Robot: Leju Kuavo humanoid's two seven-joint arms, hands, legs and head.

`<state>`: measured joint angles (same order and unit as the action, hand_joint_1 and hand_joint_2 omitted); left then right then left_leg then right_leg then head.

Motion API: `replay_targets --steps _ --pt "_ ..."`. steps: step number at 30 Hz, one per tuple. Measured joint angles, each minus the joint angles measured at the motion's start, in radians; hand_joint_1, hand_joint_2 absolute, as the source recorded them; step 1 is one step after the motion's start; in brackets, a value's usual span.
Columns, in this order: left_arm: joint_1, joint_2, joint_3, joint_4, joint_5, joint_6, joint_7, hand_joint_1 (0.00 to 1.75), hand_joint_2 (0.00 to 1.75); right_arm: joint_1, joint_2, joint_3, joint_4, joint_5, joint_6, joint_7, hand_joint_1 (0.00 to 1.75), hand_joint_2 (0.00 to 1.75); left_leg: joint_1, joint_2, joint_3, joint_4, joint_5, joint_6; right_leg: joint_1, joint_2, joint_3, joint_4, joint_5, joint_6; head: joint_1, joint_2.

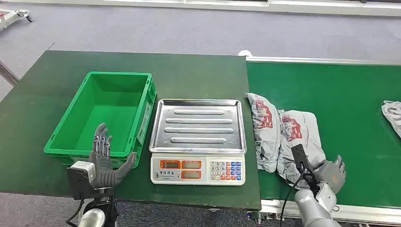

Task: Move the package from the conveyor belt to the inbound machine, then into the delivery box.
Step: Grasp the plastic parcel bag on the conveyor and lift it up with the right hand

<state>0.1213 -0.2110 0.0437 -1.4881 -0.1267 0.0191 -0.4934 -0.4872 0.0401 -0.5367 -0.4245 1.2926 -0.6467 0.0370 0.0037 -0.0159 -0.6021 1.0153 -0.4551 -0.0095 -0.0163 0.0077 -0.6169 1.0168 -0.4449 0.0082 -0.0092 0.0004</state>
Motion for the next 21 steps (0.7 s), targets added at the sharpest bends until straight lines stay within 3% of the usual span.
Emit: replay_targets --steps 19,21 --pt "0.006 0.0 -0.022 -0.028 -0.045 0.011 0.023 0.0 1.75 -0.026 0.016 0.0 0.068 -0.06 0.083 0.007 0.0 1.75 0.0 0.0 0.009 0.0 -0.002 0.001 0.001 0.0 0.01 0.0 -0.001 0.0 0.0 0.0" --pt "0.009 0.0 -0.024 -0.033 -0.05 0.011 0.027 0.0 1.75 -0.027 0.02 0.0 0.07 -0.081 0.098 -0.002 0.87 1.75 0.0 0.0 0.011 0.0 -0.002 0.001 0.001 0.0 0.011 -0.001 -0.002 0.0 0.0 0.0"
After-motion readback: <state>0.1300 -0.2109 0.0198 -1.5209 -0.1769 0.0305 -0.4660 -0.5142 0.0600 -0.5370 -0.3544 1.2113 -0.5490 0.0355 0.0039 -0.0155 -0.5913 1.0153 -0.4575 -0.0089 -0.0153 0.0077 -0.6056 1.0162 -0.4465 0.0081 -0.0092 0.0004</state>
